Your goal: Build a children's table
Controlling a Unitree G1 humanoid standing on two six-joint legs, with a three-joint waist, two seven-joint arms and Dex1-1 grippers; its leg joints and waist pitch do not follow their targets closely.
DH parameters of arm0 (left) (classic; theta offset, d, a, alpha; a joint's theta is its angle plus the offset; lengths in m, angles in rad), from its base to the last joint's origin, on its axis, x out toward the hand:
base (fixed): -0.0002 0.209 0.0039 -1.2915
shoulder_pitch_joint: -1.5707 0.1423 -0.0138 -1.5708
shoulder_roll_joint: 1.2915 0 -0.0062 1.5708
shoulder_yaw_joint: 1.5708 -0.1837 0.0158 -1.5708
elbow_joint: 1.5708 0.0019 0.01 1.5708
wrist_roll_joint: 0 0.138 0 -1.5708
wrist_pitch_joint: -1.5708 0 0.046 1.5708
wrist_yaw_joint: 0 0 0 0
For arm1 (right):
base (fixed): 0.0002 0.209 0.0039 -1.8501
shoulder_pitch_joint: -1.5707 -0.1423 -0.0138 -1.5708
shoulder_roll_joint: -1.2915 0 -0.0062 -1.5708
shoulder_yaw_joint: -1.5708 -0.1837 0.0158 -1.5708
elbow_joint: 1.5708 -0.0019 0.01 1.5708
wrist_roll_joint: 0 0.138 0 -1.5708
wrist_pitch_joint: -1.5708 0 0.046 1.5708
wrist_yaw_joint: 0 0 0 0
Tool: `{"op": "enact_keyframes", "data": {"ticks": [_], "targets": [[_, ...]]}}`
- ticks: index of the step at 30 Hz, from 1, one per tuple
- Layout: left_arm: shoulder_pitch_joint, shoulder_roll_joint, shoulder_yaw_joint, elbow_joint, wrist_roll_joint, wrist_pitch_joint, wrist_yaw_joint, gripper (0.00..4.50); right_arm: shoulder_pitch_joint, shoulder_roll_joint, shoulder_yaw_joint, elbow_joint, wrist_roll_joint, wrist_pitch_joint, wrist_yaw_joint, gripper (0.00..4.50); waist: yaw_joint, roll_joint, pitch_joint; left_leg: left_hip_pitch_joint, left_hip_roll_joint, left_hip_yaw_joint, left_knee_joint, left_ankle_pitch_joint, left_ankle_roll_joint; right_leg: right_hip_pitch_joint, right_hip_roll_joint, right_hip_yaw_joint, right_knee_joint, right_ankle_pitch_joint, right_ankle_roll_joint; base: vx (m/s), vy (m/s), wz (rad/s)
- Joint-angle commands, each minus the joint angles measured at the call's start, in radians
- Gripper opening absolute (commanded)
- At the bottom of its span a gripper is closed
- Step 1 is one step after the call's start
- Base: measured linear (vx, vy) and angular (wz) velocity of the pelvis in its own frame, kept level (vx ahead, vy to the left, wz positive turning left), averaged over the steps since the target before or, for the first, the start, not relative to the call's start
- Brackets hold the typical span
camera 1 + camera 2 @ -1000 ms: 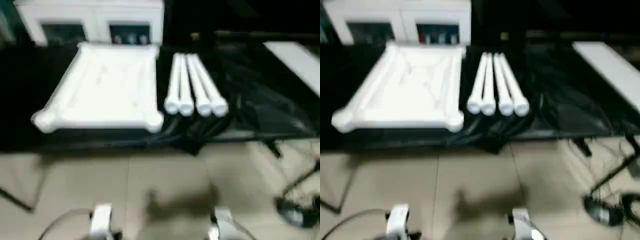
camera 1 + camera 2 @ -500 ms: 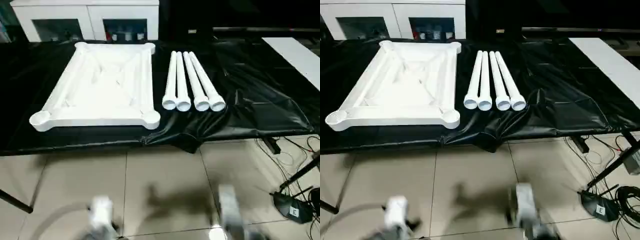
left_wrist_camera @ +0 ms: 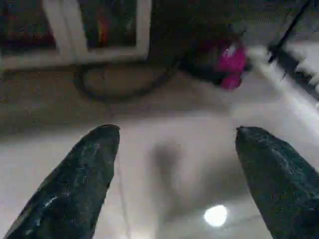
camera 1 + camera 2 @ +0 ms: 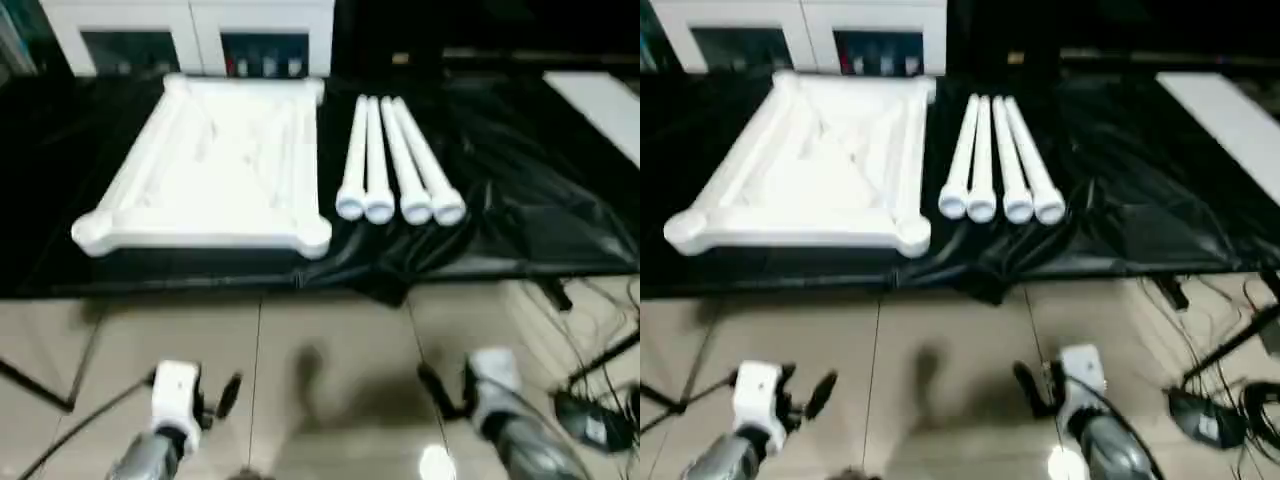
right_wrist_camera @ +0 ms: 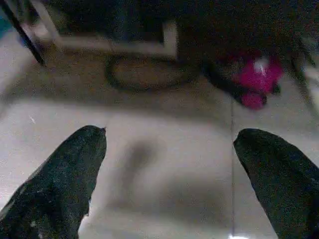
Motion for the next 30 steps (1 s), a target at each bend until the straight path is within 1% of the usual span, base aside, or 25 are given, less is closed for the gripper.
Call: {"op": "enact_keyframes", "data": {"ticks": [1, 2, 4, 5, 6, 7, 9, 10, 11, 12, 13, 14, 16, 18, 20, 21, 22, 23, 24, 25, 26, 27, 28, 29, 30], "targets": [[0.038, 0.001, -0.012, -0.116, -0.040, 0.017, -0.012, 4.27, 0.043, -0.021, 0.005, -0.130, 0.047, 0.013, 0.039, 4.50, -0.003, -0.001, -0.017, 0.030, 0.085, -0.040, -0.110, -0.400, -0.003, 0.000, -0.069, 0.035, -0.095, -0.202, -0.150, 0.000, 0.000, 0.00], [0.074, 0.012, -0.031, -0.257, -0.060, 0.040, -0.009, 4.44, 0.090, -0.047, 0.000, -0.282, 0.109, 0.066, 0.062, 4.50, -0.005, -0.008, -0.006, 0.034, 0.079, -0.039, -0.115, -0.472, -0.026, -0.010, -0.066, 0.040, -0.107, -0.318, -0.117, 0.000, 0.000, 0.00], [0.080, 0.012, -0.037, -0.356, -0.084, 0.070, 0.001, 4.47, 0.105, -0.068, -0.009, -0.375, 0.141, 0.104, 0.065, 4.50, -0.004, -0.008, -0.013, 0.036, 0.076, -0.042, -0.115, -0.456, -0.037, -0.010, -0.065, 0.043, -0.109, -0.336, -0.092, 0.000, 0.000, 0.00], [0.047, 0.012, -0.036, -0.495, -0.131, 0.147, 0.019, 4.47, 0.085, -0.088, -0.033, -0.494, 0.174, 0.169, 0.037, 4.50, -0.003, -0.011, -0.015, 0.038, 0.076, -0.040, -0.114, -0.424, -0.041, -0.011, -0.060, 0.043, -0.104, -0.295, -0.090, 0.000, 0.000, 0.00], [0.042, 0.012, -0.036, -0.504, -0.133, 0.152, 0.020, 4.47, 0.081, -0.089, -0.036, -0.501, 0.177, 0.174, 0.034, 4.50, -0.003, -0.010, -0.017, 0.039, 0.074, -0.038, -0.112, -0.396, -0.044, -0.012, -0.057, 0.042, -0.102, -0.249, -0.090, 0.000, 0.000, 0.00], [0.010, 0.015, -0.029, -0.555, -0.128, 0.199, 0.038, 4.47, 0.046, -0.090, -0.052, -0.546, 0.192, 0.224, 0.011, 4.50, -0.004, -0.010, -0.018, 0.040, 0.072, -0.037, -0.110, -0.380, -0.045, -0.014, -0.055, 0.041, -0.100, -0.225, -0.091, 0.000, 0.000, 0.00], [-0.033, 0.012, -0.015, -0.583, -0.107, 0.225, 0.064, 4.47, 0.001, -0.086, -0.065, -0.575, 0.199, 0.267, -0.014, 4.50, -0.008, -0.009, -0.020, 0.035, 0.064, -0.037, -0.108, -0.331, -0.052, -0.008, -0.051, 0.037, -0.091, -0.166, -0.085, 0.000, 0.000, 0.00], [-0.081, -0.002, 0.010, -0.573, -0.071, 0.208, 0.109, 4.47, -0.052, -0.078, -0.062, -0.565, 0.166, 0.262, -0.031, 4.50, -0.009, -0.014, -0.023, 0.032, 0.061, -0.034, -0.102, -0.288, -0.051, -0.006, -0.049, 0.036, -0.088, -0.120, -0.078, 0.000, 0.000, 0.00], [-0.132, -0.012, 0.034, -0.553, -0.042, 0.187, 0.147, 4.47, -0.112, -0.064, -0.055, -0.543, 0.088, 0.242, -0.067, 4.50, -0.014, -0.016, -0.026, 0.032, 0.057, -0.030, -0.097, -0.263, -0.056, -0.007, -0.047, 0.035, -0.086, -0.093, -0.075, 0.000, 0.000, 0.00], [-0.194, -0.010, 0.056, -0.530, -0.024, 0.217, 0.185, 4.47, -0.201, -0.034, -0.058, -0.505, 0.027, 0.250, -0.134, 4.50, -0.019, -0.018, -0.034, 0.031, 0.052, -0.031, -0.089, -0.197, -0.061, -0.002, -0.044, 0.032, -0.076, -0.021, -0.076, 0.000, 0.000, 0.00], [-0.210, -0.007, 0.060, -0.526, -0.018, 0.226, 0.195, 4.47, -0.224, -0.024, -0.063, -0.496, 0.030, 0.262, -0.155, 4.50, -0.024, -0.016, -0.040, 0.030, 0.048, -0.031, -0.084, -0.157, -0.062, -0.001, -0.042, 0.031, -0.067, 0.029, -0.081, 0.000, 0.000, 0.00], [-0.234, 0.002, 0.062, -0.515, -0.002, 0.233, 0.209, 4.47, -0.262, -0.004, -0.081, -0.476, 0.079, 0.293, -0.185, 4.50, -0.026, -0.019, -0.045, 0.028, 0.044, -0.032, -0.077, -0.087, -0.046, 0.006, -0.040, 0.028, -0.058, 0.133, -0.086, 0.000, 0.000, 0.00], [-0.281, 0.027, 0.066, -0.503, 0.023, 0.304, 0.257, 4.47, -0.321, 0.029, -0.104, -0.440, 0.187, 0.337, -0.236, 4.50, -0.025, -0.013, -0.051, 0.032, 0.041, -0.032, -0.065, -0.022, -0.027, 0.008, -0.035, 0.027, -0.043, 0.275, -0.083, 0.000, 0.000, 0.00], [-0.291, 0.032, 0.062, -0.505, 0.013, 0.305, 0.252, 4.47, -0.340, 0.035, -0.081, -0.413, 0.148, 0.335, -0.247, 4.50, -0.022, -0.017, -0.057, 0.029, 0.039, -0.031, -0.058, 0.024, -0.013, 0.011, -0.030, 0.024, -0.035, 0.369, -0.089, 0.000, 0.000, 0.00], [-0.295, 0.037, 0.053, -0.516, 0.030, 0.318, 0.259, 4.47, -0.351, 0.039, -0.064, -0.405, 0.118, 0.341, -0.256, 4.50, -0.015, -0.018, -0.068, 0.025, 0.035, -0.028, -0.045, 0.114, -0.008, 0.015, -0.024, 0.019, -0.020, 0.505, -0.096, 0.000, 0.000, 0.00], [-0.283, 0.017, 0.035, -0.548, 0.035, 0.344, 0.265, 4.47, -0.367, 0.064, -0.021, -0.408, 0.082, 0.368, -0.268, 4.50, -0.015, -0.028, -0.061, -0.008, 0.011, -0.049, -0.053, 0.123, 0.042, 0.035, -0.031, -0.012, -0.018, 0.540, -0.100, 0.000, 0.000, 0.00], [-0.283, 0.017, 0.035, -0.549, 0.035, 0.344, 0.265, 4.47, -0.367, 0.065, -0.020, -0.408, 0.081, 0.368, -0.268, 4.50, -0.026, -0.012, -0.065, -0.031, -0.016, -0.075, -0.047, 0.105, 0.148, 0.063, -0.044, -0.055, -0.029, 0.533, -0.088, -0.008, -0.001, 0.34], [-0.271, -0.001, 0.023, -0.560, 0.052, 0.351, 0.273, 4.47, -0.373, 0.094, -0.001, -0.415, 0.060, 0.372, -0.256, 4.50, -0.029, 0.002, -0.067, -0.014, -0.010, -0.093, -0.043, 0.042, 0.228, 0.066, -0.058, -0.078, -0.048, 0.405, -0.110, -0.011, -0.002, 0.28], [-0.264, -0.009, 0.015, -0.562, 0.060, 0.351, 0.274, 4.47, -0.374, 0.106, 0.006, -0.418, 0.054, 0.369, -0.250, 4.50, -0.030, 0.010, -0.049, -0.016, -0.004, -0.102, -0.060, -0.091, 0.263, 0.081, -0.064, -0.101, -0.074, 0.156, -0.143, -0.017, -0.011, 0.58], [-0.256, -0.007, 0.002, -0.565, 0.072, 0.353, 0.277, 4.47, -0.375, 0.107, 0.021, -0.418, 0.059, 0.367, -0.250, 4.50, -0.032, 0.009, -0.036, -0.019, -0.005, -0.105, -0.072, -0.186, 0.252, 0.091, -0.067, -0.107, -0.091, -0.003, -0.150, -0.011, -0.006, 0.56], [-0.250, -0.005, -0.008, -0.569, 0.075, 0.361, 0.278, 4.47, -0.377, 0.104, 0.031, -0.414, 0.063, 0.375, -0.257, 4.50, -0.047, 0.026, -0.036, 0.066, 0.049, -0.087, -0.077, -0.390, 0.144, 0.060, -0.053, -0.083, -0.110, -0.286, -0.166, -0.011, -0.006, 0.56], [-0.247, -0.002, -0.012, -0.571, 0.075, 0.372, 0.278, 4.47, -0.379, 0.098, 0.042, -0.409, 0.067, 0.387, -0.258, 4.50, -0.054, 0.010, -0.011, 0.084, 0.064, -0.097, -0.083, -0.518, 0.079, 0.038, -0.049, -0.082, -0.114, -0.392, -0.177, -0.003, -0.009, 0.37], [-0.247, 0.004, -0.015, -0.571, 0.077, 0.372, 0.280, 4.47, -0.379, 0.087, 0.059, -0.404, 0.057, 0.379, -0.258, 4.50, -0.051, 0.013, 0.000, 0.114, 0.071, -0.093, -0.095, -0.737, -0.054, 0.030, -0.039, -0.073, -0.117, -0.482, -0.153, 0.000, 0.000, 0.00], [-0.249, 0.011, -0.014, -0.569, 0.075, 0.373, 0.282, 4.47, -0.379, 0.072, 0.075, -0.399, 0.039, 0.366, -0.258, 4.50, -0.048, 0.003, 0.005, 0.122, 0.066, -0.091, -0.106, -0.801, -0.099, 0.036, -0.041, -0.063, -0.124, -0.481, -0.133, 0.000, 0.000, 0.00], [-0.249, 0.011, -0.014, -0.569, 0.075, 0.373, 0.282, 4.47, -0.379, 0.072, 0.075, -0.399, 0.039, 0.366, -0.258, 4.50, -0.041, 0.007, 0.009, 0.119, 0.062, -0.086, -0.107, -0.803, -0.109, 0.041, -0.046, -0.059, -0.130, -0.493, -0.125, 0.000, 0.000, 0.00]]}}
